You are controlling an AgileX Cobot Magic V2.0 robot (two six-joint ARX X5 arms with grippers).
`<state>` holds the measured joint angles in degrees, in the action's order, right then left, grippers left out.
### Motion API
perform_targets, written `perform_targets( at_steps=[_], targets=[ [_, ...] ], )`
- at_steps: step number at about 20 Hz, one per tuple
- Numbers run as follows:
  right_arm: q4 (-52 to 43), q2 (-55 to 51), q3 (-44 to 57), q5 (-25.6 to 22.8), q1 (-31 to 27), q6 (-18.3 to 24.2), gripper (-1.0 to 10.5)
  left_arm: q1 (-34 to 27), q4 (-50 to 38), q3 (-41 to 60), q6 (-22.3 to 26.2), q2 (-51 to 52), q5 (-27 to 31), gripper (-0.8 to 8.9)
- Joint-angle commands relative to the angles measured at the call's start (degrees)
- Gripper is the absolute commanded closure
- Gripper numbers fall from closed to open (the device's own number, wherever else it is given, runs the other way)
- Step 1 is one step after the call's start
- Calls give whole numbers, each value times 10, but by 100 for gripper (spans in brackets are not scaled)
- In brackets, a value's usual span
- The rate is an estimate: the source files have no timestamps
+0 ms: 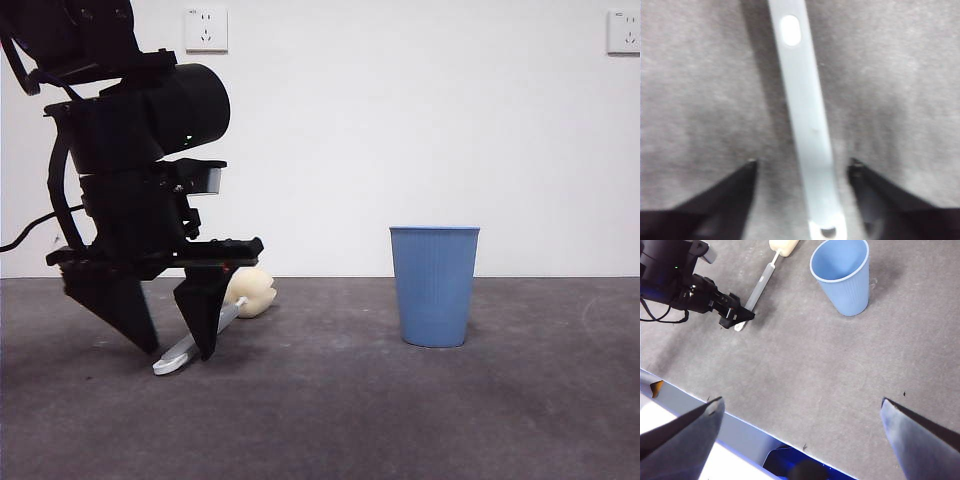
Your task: Pick up the cup brush,pick up the cup,insert the brush into the cup,clean the cup,put the cup brush back,put the cup back to the fixed position on the table
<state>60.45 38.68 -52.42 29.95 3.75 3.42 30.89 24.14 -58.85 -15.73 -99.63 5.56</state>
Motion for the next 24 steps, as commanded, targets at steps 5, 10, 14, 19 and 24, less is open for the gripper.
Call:
perform_targets(
  at_steps=[5, 10, 14, 19, 24],
  targets=[
    [-1, -1, -2, 1, 1, -4, 353, 6, 5, -1, -8, -7, -16, 823],
    [-2, 1, -1, 1, 1, -51, 352, 5, 13, -1, -6, 6, -28, 822],
    [-13, 24, -1, 2, 6, -54, 352, 5, 25, -2, 11, 67, -32, 822],
    [-134, 55, 12, 11, 59, -55, 352, 6, 85, -5, 47, 193, -46, 822],
    [-318, 78, 123, -97, 155, -99, 351, 6, 149, -5, 71, 316, -44, 822]
  ],
)
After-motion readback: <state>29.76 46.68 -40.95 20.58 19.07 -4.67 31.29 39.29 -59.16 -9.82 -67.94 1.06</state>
